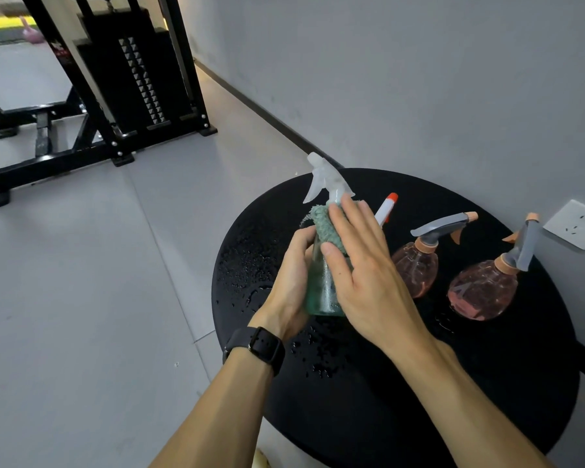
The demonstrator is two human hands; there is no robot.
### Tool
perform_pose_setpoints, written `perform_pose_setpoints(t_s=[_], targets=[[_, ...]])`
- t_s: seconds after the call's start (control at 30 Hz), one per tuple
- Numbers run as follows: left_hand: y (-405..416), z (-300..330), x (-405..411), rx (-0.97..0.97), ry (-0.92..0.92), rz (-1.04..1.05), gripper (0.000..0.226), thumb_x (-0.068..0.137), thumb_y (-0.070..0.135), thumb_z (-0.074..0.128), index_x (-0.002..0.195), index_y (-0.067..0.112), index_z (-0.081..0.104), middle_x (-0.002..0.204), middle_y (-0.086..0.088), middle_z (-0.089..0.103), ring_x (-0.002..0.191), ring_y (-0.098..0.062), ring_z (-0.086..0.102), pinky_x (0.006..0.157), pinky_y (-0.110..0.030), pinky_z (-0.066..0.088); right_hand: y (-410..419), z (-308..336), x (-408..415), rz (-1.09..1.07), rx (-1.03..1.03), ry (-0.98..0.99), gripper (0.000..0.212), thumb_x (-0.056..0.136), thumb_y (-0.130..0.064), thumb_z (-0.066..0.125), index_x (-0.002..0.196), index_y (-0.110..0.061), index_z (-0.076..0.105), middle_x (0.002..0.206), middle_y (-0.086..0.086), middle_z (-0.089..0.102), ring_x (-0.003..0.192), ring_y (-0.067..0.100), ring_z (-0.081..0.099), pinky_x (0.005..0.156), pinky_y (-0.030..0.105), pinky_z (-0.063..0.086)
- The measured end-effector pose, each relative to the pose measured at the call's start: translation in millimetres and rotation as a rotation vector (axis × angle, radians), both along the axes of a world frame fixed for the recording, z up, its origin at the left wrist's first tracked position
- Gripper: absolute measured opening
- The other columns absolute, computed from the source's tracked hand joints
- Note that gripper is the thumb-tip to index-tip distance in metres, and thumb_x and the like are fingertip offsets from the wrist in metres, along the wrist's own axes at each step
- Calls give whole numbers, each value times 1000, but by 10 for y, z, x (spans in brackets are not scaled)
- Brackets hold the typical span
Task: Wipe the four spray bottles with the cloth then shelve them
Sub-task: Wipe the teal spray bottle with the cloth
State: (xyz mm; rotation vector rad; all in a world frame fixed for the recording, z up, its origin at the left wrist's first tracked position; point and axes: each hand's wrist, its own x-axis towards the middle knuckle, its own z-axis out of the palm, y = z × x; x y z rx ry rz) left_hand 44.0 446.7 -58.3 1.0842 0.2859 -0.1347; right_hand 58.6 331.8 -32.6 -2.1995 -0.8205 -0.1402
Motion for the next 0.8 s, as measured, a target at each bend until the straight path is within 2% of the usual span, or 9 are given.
perform_pose_setpoints(t_s=[0.1,0.13,0.2,0.27,0.37,0.47,0.67,0.8], targets=[[12,-12,9,-48,0,51,64,89,53,46,121,-1,58,126,-33,54,117,-50,54,95,-56,47,25,-29,-46,-2,-7,-21,51,105,-32,33,153,-26,17,157,-22,2,144,-8,-9,112,6,-6],[21,-15,15,-72,-5,79,65,89,53,46,123,-1,57,127,-33,53,117,-52,52,98,-57,44,28,-41,-69,-5,-10,-32,51,105,-33,32,153,-25,17,157,-21,3,145,-6,-7,112,6,-7],[52,-30,22,-96,-23,139,57,90,53,46,119,7,61,119,-23,52,109,-41,51,93,-49,42,30,-63,-121,0,-13,-54,52,103,-35,31,152,-24,18,158,-17,6,146,-4,-4,110,4,-8],[85,-43,34,-125,-45,158,55,87,56,47,116,12,65,116,-18,51,107,-34,48,94,-47,40,25,-78,-179,24,5,-31,52,103,-34,32,152,-24,19,159,-16,8,146,-5,-4,110,3,-6],[113,-57,44,-140,-57,179,56,79,58,54,108,13,69,115,-17,54,107,-34,48,98,-48,40,2,-117,-254,40,32,-17,51,104,-37,32,152,-25,20,159,-17,10,146,-5,-2,112,5,-1],[129,-50,52,-129,-60,178,53,83,60,58,101,12,74,107,-13,67,104,-32,58,102,-49,43,-21,-145,-312,34,49,-28,54,101,-40,29,152,-22,23,159,-14,13,147,-2,1,115,9,2],[89,26,32,-166,-109,122,48,92,54,54,102,9,69,93,-9,70,85,-22,67,85,-37,52,-70,-114,-357,37,68,-63,53,102,-37,32,152,-20,23,160,-9,17,148,2,4,117,12,4],[54,47,26,-127,-138,77,47,99,51,46,103,12,71,97,-7,71,90,-19,67,88,-36,50,-57,-94,-323,28,49,-103,52,102,-33,33,151,-17,26,160,-9,16,149,4,3,116,10,2]])
